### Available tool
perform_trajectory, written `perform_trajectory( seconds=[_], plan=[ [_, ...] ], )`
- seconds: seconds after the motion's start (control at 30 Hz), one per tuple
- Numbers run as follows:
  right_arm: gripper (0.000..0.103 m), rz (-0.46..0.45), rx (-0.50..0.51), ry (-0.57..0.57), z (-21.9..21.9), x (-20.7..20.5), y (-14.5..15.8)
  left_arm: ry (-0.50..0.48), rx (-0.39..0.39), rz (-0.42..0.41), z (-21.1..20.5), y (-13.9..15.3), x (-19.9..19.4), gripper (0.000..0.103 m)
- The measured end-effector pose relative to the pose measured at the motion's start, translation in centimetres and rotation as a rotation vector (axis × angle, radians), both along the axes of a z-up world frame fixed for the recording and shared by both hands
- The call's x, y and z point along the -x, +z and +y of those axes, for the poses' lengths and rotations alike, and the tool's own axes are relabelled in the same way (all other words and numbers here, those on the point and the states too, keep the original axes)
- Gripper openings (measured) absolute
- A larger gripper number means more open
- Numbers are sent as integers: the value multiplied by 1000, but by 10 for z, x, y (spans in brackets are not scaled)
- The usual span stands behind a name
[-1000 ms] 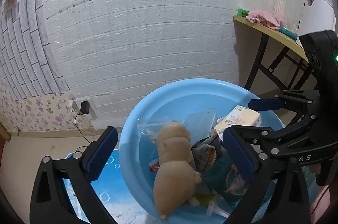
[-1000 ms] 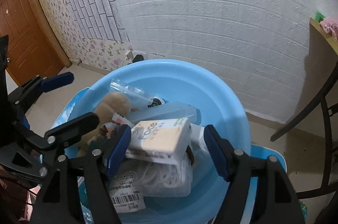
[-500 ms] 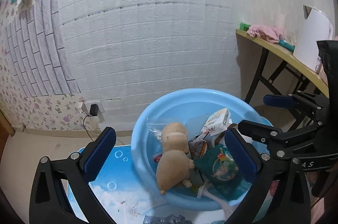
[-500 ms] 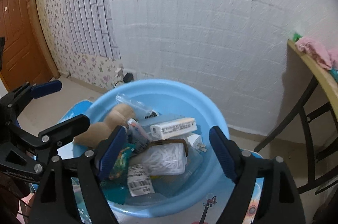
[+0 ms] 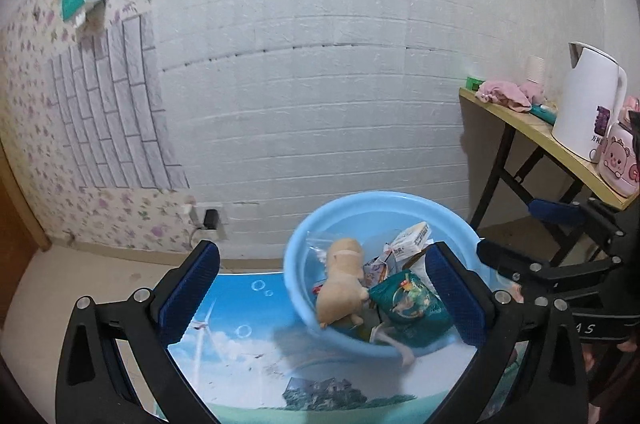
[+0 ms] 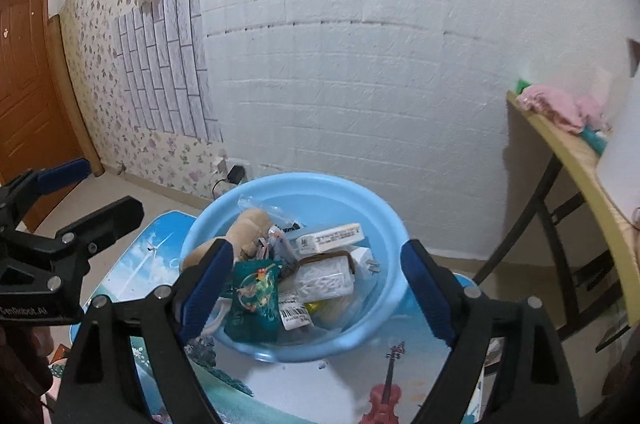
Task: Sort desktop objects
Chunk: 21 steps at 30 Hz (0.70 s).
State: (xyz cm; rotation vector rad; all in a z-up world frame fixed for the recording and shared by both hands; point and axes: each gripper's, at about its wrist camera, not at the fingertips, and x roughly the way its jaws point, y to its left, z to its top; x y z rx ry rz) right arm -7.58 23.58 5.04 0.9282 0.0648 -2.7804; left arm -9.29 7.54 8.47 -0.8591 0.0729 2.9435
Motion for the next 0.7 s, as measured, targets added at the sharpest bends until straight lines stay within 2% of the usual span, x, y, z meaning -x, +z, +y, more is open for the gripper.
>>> perform_trajectory(
  seconds=[0.13, 0.4, 0.67, 0.7],
  plan=[
    [87, 17, 17, -14, 0, -15, 11, -18, -50, -1, -5, 11, -15, 103],
    [87, 39, 10, -47, -4, -38, 26, -6, -35, 19, -11, 24, -37, 103],
    [88, 45, 16, -49, -14, -40, 22, 16, -25, -1, -18, 15, -40, 103],
    [92, 41, 13, -47, -16, -40, 21, 17, -30, -6, -19, 13, -39, 103]
  ],
)
